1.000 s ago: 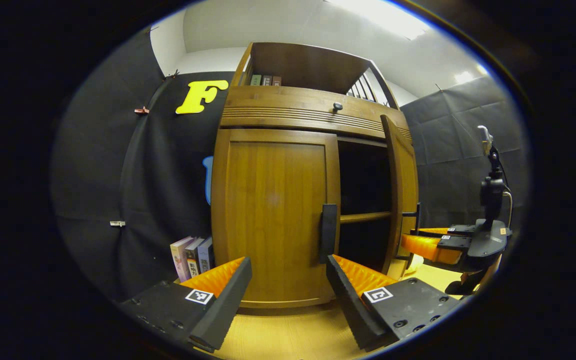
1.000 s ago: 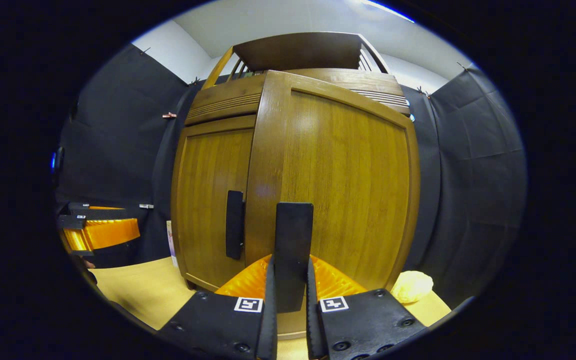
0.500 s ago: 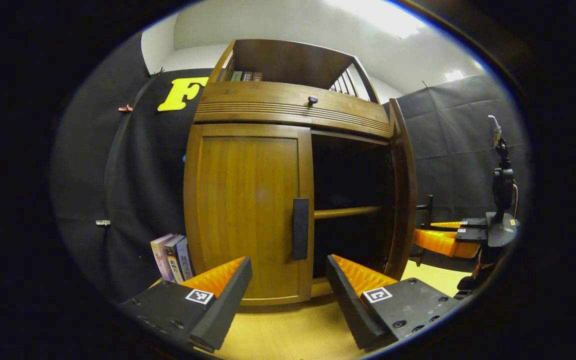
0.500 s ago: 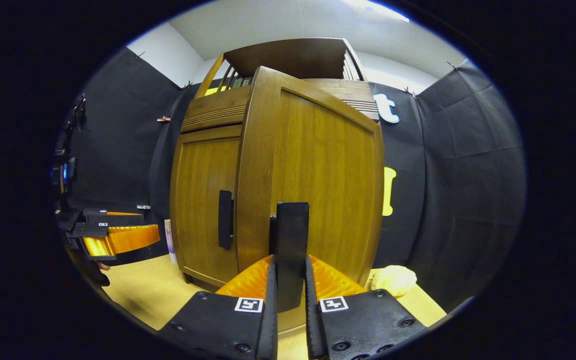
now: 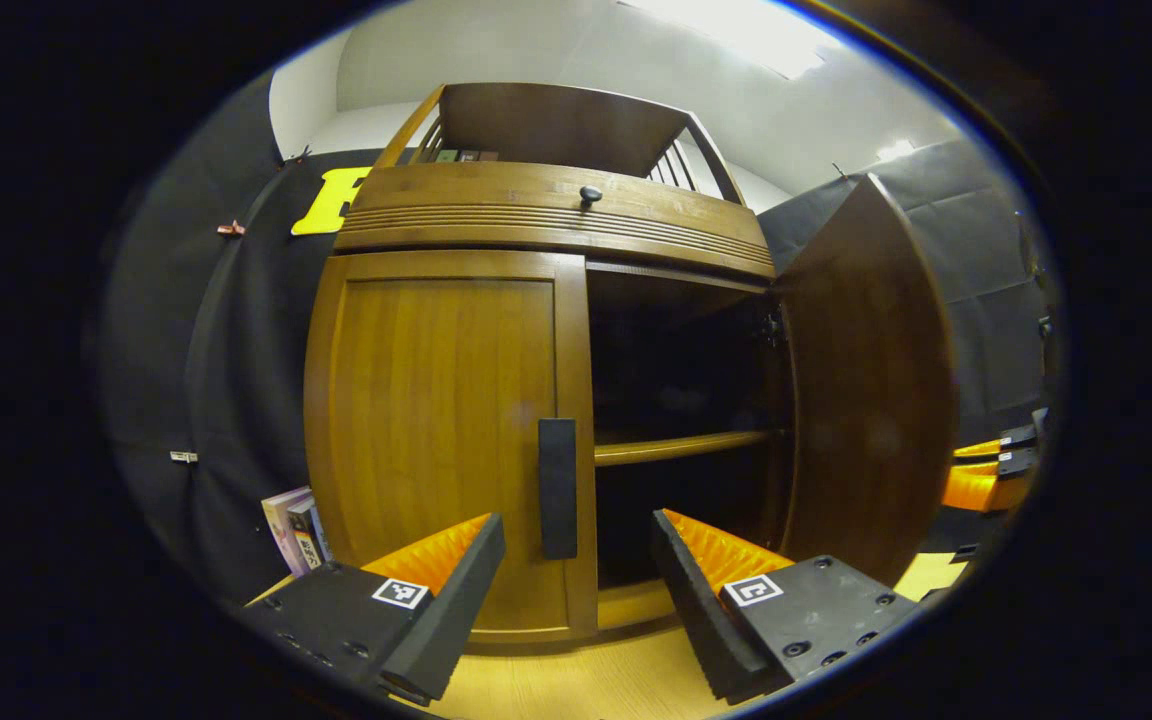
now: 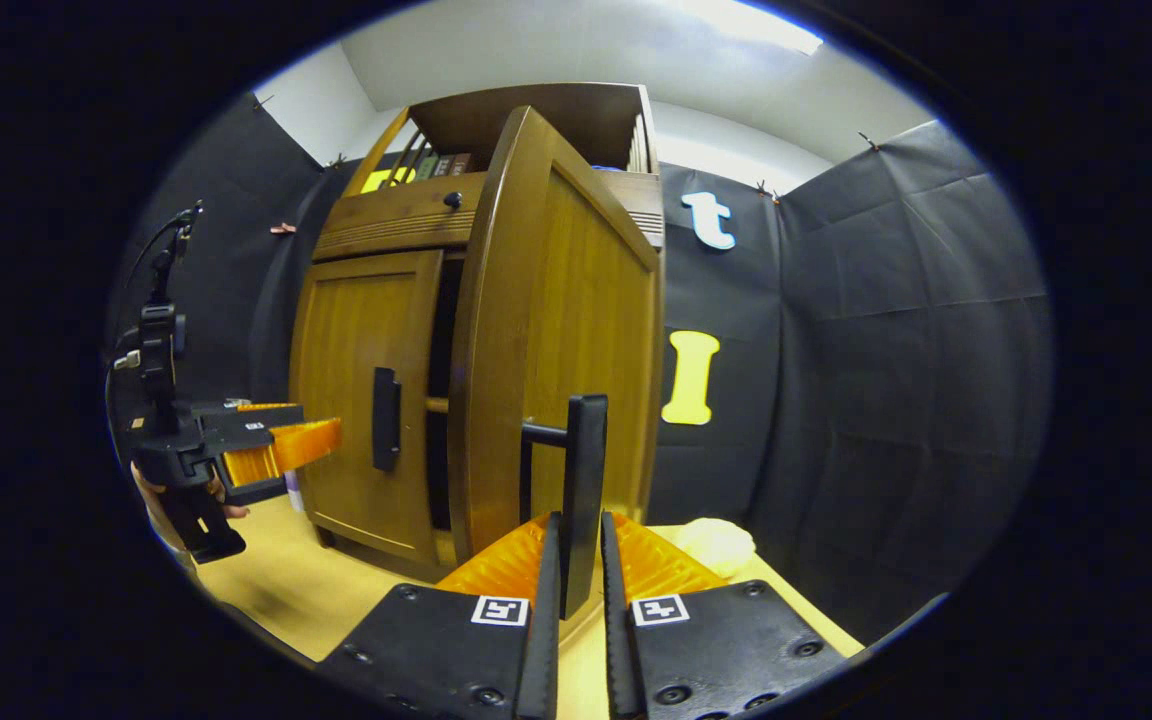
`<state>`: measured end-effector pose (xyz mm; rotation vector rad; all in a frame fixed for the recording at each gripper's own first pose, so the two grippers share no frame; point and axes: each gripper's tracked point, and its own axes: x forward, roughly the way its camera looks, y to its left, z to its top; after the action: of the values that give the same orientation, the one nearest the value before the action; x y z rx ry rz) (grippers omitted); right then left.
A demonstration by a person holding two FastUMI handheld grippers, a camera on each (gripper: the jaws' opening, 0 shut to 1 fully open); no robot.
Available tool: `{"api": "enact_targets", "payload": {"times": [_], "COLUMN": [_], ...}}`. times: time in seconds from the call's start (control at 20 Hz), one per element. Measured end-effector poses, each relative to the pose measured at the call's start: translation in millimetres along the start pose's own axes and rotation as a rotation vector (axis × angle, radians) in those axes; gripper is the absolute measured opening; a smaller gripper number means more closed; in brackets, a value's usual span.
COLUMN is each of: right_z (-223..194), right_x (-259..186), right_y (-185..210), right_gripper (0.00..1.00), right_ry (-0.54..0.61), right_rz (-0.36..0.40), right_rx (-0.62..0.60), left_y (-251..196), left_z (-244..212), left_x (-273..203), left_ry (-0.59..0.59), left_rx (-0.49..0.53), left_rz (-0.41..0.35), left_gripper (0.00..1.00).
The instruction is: Open the right door of the double-door shoe cabinet with the right hand, and open the left door with the left hand.
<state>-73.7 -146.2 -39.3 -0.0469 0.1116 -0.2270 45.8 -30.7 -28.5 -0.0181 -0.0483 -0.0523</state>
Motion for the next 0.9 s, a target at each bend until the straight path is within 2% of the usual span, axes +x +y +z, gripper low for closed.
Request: {"api": "enact_targets", "payload": {"times": [0.1, 0.15, 0.2, 0.35, 0.45, 0.55, 0.7, 0.85, 0.9], "right_z": [1.0, 2.0, 2.8, 5.8, 5.4, 4.7, 3.9, 3.4, 3.7], "right_x": [-4.6, -4.8, -5.8, -8.5, -6.5, -6.9, -12.1, -17.1, -20.8], "right_y": [-16.2, -24.5, -34.8, -55.8, -69.1, -86.3, -103.4, -115.4, -121.9], "right_gripper": [0.21, 0.25, 0.21, 0.14, 0.14, 0.14, 0.11, 0.11, 0.16], "right_ry": [0.002, 0.002, -0.001, -0.002, 0.000, -0.006, -0.009, -0.013, -0.019], "right_rz": [-0.022, -0.033, -0.044, -0.024, -0.025, -0.053, -0.046, -0.067, -0.091], "right_rx": [-0.006, -0.005, 0.000, 0.051, 0.075, 0.069, 0.082, 0.062, 0.042], "left_y": [0.3, 1.3, 2.1, 9.6, 13.5, 16.5, 15.8, 25.7, 27.7], "left_z": [1.2, 2.1, 2.2, 4.1, -1.6, -9.9, -20.8, -25.8, -27.7], "left_x": [18.3, 26.2, 32.9, 55.2, 69.7, 80.7, 94.1, 103.3, 106.6], "left_ry": [-0.023, -0.031, -0.040, -0.077, -0.075, -0.057, -0.039, -0.035, -0.032], "left_rx": [-0.001, 0.000, 0.002, 0.017, 0.040, 0.055, 0.047, 0.048, 0.043], "left_rz": [0.023, 0.036, 0.047, 0.088, 0.098, 0.111, 0.111, 0.154, 0.163], "left_gripper": [0.91, 0.90, 0.89, 0.88, 0.86, 0.82, 0.74, 0.67, 0.64]}}
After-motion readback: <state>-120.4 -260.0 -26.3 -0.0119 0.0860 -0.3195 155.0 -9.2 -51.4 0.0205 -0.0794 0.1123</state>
